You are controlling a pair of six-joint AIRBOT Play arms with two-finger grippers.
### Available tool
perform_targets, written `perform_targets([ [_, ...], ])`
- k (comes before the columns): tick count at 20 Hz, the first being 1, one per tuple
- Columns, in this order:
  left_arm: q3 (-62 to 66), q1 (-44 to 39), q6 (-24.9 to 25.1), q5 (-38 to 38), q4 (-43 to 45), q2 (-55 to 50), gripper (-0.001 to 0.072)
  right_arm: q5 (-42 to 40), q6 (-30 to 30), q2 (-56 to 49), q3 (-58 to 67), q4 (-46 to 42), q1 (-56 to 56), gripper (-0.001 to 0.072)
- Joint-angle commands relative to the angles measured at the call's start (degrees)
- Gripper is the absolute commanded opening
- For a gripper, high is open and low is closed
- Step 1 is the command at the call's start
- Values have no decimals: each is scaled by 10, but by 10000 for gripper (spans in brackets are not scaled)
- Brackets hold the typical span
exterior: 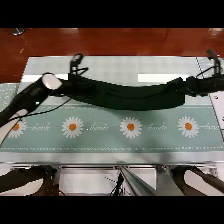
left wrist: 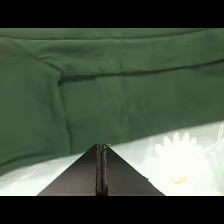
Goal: Fold the shirts.
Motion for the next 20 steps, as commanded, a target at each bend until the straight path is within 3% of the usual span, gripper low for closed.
perform_targets([
  [1, 77, -100, -105, -5, 56, -96, 23, 26, 60, 201, -87, -43, 1, 24],
  [3, 140, -143, -142, -6, 47, -156, 23, 36, 95, 290, -115, -45, 1, 23],
  [7, 253, -229, -140, -32, -58, -261, 25, 51, 144, 378, -124, -42, 1, 23],
  [10, 274, -289, -64, -53, -183, -309, 25, 61, 144, 381, -124, -27, 1, 24],
  [13, 274, -316, -43, -59, -200, -316, 24, 41, 144, 381, -124, -9, 1, 24],
  [16, 274, -247, -45, -66, -199, -298, 25, 42, 144, 380, -124, -7, 1, 23],
  [20, 273, -61, -46, -137, -197, -258, 24, 48, 123, 339, -124, 66, 7, 23],
])
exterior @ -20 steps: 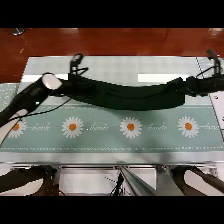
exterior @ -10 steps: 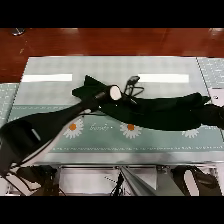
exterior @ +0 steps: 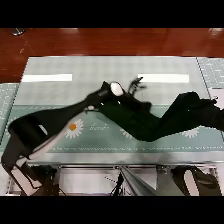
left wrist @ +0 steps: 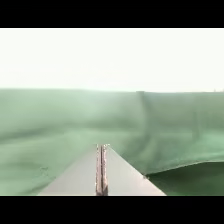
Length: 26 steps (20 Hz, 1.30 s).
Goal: Fold the shirts.
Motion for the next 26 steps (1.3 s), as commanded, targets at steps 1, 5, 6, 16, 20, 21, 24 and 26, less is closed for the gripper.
perform_targets([
  [1, -2, 148, 5, -80, -3, 40, 24, -12, -19, -39, 0, 70, 20, 24],
  [5, -86, 301, 38, -131, 15, 186, 24, -147, -50, -138, 0, 151, 177, 24],
  [6, -131, 331, 57, -124, 15, 246, 24, -192, -50, -172, 5, 148, 231, 24],
  [16, -518, 450, 92, -91, 2, 772, 25, -297, -85, -665, 338, 155, 413, 24],
  [20, -545, 450, 92, -90, 2, 788, 26, -278, -68, -755, 403, 191, 414, 213],
  [21, -545, 450, 93, -90, 2, 781, 26, -260, -69, -761, 404, 211, 414, 464],
  [24, -546, 450, 94, -78, 3, 747, 25, -162, -83, -750, 404, 206, 393, 631],
  [26, -546, 450, 95, -76, 3, 725, 25, -60, -68, -718, 404, 182, 349, 630],
])
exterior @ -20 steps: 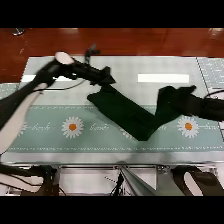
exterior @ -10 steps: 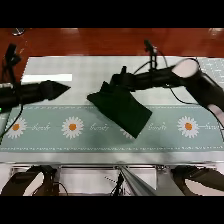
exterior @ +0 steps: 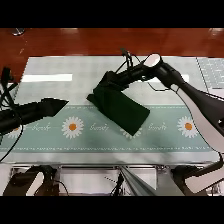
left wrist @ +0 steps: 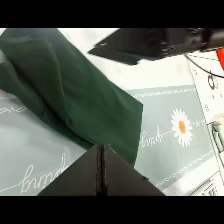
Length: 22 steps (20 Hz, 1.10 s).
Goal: Fold the shirts.
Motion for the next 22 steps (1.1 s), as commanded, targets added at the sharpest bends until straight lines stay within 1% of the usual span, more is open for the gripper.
perform_targets([
  [1, -5, 0, 2, 6, 1, -30, 26, 177, 8, 45, 8, -42, -61, 629],
  [2, -5, 0, 2, 5, 1, -38, 25, 217, 7, 84, 8, -91, -81, 629],
  [3, -5, 0, 7, 5, 1, -43, 26, 239, 10, 131, 3, -164, -97, 629],
  [4, -6, -2, 13, 5, 1, -45, 25, 237, 31, 194, -17, -257, -108, 628],
  [5, -6, -2, 16, 5, 1, -45, 26, 214, 73, 266, -57, -354, -115, 628],
  [6, -6, -2, 16, 5, 1, -44, 25, 174, 123, 339, -113, -433, -118, 628],
  [7, -6, -2, 17, 5, 1, -45, 25, 124, 188, 422, -192, -507, -119, 628],
  [8, -6, -2, 23, 5, 1, -45, 25, 83, 261, 497, -275, -560, -119, 627],
  [9, -6, -2, 27, 5, 1, -45, 25, 45, 351, 572, -372, -594, -119, 624],
  [10, -6, -2, 27, 5, 1, -45, 26, 6, 428, 628, -460, -597, -119, 622],
  [11, -6, -2, 27, 5, 1, -45, 25, -37, 486, 674, -548, -562, -117, 621],
  [12, -6, -2, 27, 5, 1, -45, 25, -82, 504, 700, -621, -489, -117, 621],
  [13, -6, -2, 27, 5, 1, -45, 25, -124, 487, 704, -675, -402, -117, 621],
  [15, -6, -2, 27, 6, 1, -45, 25, -194, 388, 675, -739, -249, -117, 620],
  [18, -6, -2, 26, 5, 1, -45, 25, -223, 257, 567, -731, -125, -117, 620],
  [20, -6, -2, 26, 5, 1, -45, 25, -223, 169, 477, -699, -62, -117, 620],
  [22, -6, -2, 26, 5, 1, -45, 25, -216, 95, 390, -659, -10, -117, 620],
])
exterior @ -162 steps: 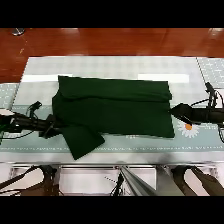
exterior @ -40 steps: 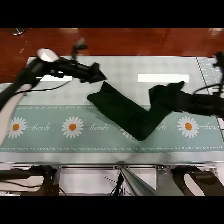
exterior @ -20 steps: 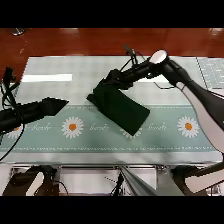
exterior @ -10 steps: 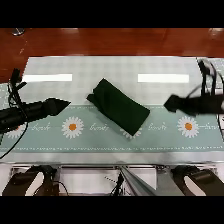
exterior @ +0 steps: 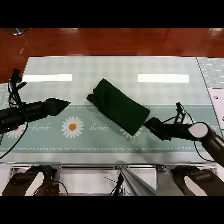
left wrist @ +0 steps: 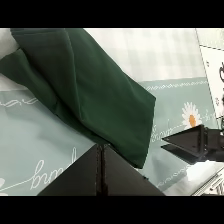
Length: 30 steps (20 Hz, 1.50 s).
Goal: Fold the shirts.
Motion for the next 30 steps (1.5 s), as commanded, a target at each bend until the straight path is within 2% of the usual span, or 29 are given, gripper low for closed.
perform_targets([
  [1, 0, 0, 0, 0, 0, 0, 25, -14, -150, -138, 44, 137, 0, 620],
  [5, 0, 0, 0, 0, 0, 0, 25, 5, -182, -241, 118, 161, 16, 614],
  [6, 0, 0, 0, 0, 0, 0, 25, 7, -183, -256, 139, 162, 24, 575],
  [7, 0, 0, 0, 0, 0, 0, 25, 8, -190, -266, 160, 160, 32, 388],
  [8, 0, 0, 0, 0, 0, 0, 25, 11, -217, -272, 185, 160, 40, 91],
  [9, 0, 0, 0, 0, 0, 0, 25, 14, -243, -272, 212, 160, 47, 24],
  [12, 0, 0, 1, 0, 0, 0, 25, 78, -236, -272, 345, 109, 47, 22],
  [20, 0, 0, 1, 0, 0, 0, 26, 306, -89, -272, 767, -176, 8, 23],
  [26, 0, 0, 0, -2, 0, 0, 25, 488, -67, -265, 918, -189, -150, 23],
  [30, 0, 0, 1, -44, 0, 0, 26, 595, -55, -241, 923, -189, -294, 23],
])
